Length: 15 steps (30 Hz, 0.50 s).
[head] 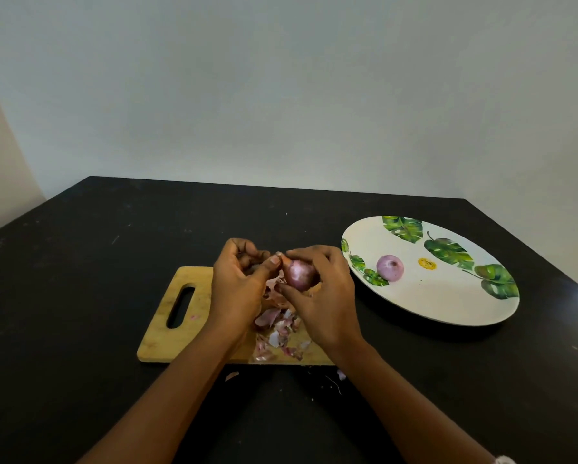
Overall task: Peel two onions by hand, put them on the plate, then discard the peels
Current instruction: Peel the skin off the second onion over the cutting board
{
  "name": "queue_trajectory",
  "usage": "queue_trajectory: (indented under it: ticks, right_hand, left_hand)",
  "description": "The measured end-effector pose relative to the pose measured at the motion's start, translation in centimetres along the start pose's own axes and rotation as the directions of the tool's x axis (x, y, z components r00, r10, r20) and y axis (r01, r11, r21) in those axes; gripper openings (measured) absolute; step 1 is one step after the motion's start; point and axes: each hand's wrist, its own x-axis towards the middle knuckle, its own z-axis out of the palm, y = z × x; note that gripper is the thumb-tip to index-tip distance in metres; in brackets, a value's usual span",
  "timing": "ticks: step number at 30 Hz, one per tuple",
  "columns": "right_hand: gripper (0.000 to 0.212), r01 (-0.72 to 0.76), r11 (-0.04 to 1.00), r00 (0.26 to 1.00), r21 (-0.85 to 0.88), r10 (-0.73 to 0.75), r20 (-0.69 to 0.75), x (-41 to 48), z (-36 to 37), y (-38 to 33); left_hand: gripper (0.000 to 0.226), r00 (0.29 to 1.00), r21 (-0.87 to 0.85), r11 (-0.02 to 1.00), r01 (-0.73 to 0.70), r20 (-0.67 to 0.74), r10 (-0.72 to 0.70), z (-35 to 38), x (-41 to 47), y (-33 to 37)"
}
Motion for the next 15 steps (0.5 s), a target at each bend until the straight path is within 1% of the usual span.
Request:
queue_trajectory:
  ticks: [2,4,5,10,15]
  right_hand:
    - [0.045,0.045,0.996,0.999,-0.081,-0.047,-0.016,0.02,0.08,0.17]
    - [0.043,0.069,0.991,0.997,-0.112,-0.071,-0.012,0.04,0.11,0.16]
    - [0.042,0.078,0.99,0.997,-0.119,-0.079,-0.009,0.05,0.1,0.16]
    - [0.036,0.11,0.984,0.994,-0.137,-0.107,0.025,0.08,0.01,0.09]
    - [0.042,0.099,0.99,0.994,-0.097,-0.094,0.056,0.17,0.01,-0.05]
  left_hand:
    - [0.023,0.998,0.074,0.996,-0.046,-0.038,0.049,-0.08,-0.06,0.18]
    - [0.027,0.993,0.145,0.986,-0.078,-0.077,0.09,-0.27,-0.06,0.38]
    - [0.029,0.991,0.154,0.985,-0.084,-0.089,0.098,-0.35,-0.05,0.47]
    - [0.042,0.985,0.14,0.986,-0.093,-0.129,0.111,-0.61,0.02,0.69]
    - [0.038,0.98,0.075,0.995,-0.071,-0.183,0.083,-0.75,0.02,0.54]
